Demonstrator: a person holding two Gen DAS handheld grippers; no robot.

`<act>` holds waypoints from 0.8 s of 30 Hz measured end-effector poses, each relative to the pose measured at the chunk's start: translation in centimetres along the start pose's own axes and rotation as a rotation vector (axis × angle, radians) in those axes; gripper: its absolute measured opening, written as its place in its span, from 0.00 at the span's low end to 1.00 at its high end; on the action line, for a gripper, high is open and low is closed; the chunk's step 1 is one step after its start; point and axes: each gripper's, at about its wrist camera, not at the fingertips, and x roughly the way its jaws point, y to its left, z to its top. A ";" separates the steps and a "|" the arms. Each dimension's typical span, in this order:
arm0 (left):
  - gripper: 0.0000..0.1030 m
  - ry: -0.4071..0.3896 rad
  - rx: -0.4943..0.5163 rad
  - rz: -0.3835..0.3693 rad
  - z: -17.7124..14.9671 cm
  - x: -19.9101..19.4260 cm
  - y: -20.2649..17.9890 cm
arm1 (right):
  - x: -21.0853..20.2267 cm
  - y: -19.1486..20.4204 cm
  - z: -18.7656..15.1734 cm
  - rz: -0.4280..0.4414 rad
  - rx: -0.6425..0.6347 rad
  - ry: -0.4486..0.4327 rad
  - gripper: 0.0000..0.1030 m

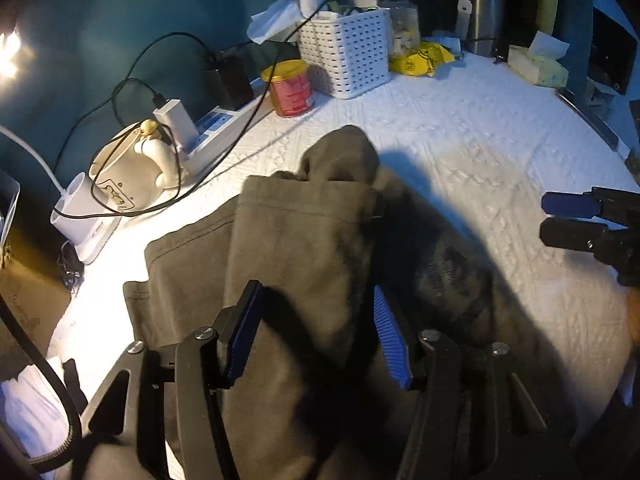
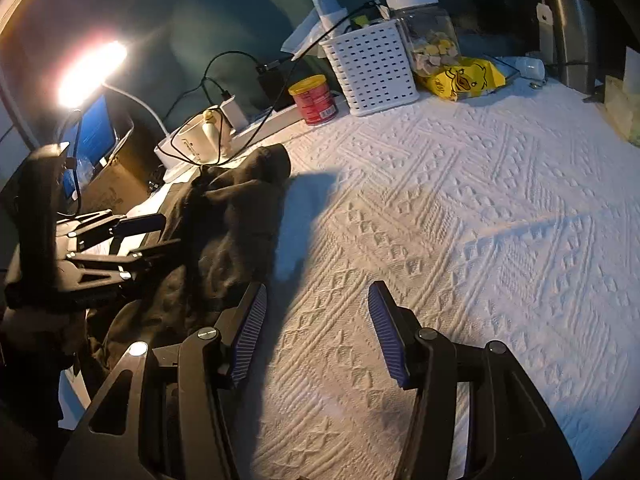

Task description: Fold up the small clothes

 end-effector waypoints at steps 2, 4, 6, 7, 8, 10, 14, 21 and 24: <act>0.28 0.005 -0.049 0.004 -0.5 0.1 1.8 | 0.3 -0.1 -0.1 0.003 0.007 0.007 0.55; 0.27 -0.006 -0.092 0.032 -0.9 0.0 3.5 | 0.6 -0.1 -0.1 0.009 0.012 0.016 0.55; 0.27 -0.023 -0.162 0.072 -1.7 0.0 5.9 | 0.9 0.1 0.0 0.029 0.022 0.029 0.55; 0.27 -0.025 -0.178 0.094 -2.1 0.1 6.8 | 1.1 0.3 0.1 0.041 0.023 0.034 0.55; 0.27 -0.024 -0.187 0.107 -2.4 0.2 7.3 | 1.2 0.6 0.2 0.048 0.021 0.037 0.55; 0.27 -0.021 -0.225 0.140 -3.2 0.6 9.4 | 1.3 1.4 0.5 0.052 0.003 0.040 0.55; 0.28 -0.013 -0.301 0.199 -4.6 0.5 12.5 | 1.5 3.1 0.9 0.058 -0.015 0.041 0.55; 0.28 -0.127 -0.426 0.159 -6.3 -3.1 15.1 | 1.9 4.9 1.2 0.054 -0.022 0.060 0.55; 0.32 -0.148 -0.388 0.023 -5.8 -3.1 13.9 | 2.0 5.6 1.3 0.038 -0.035 0.068 0.55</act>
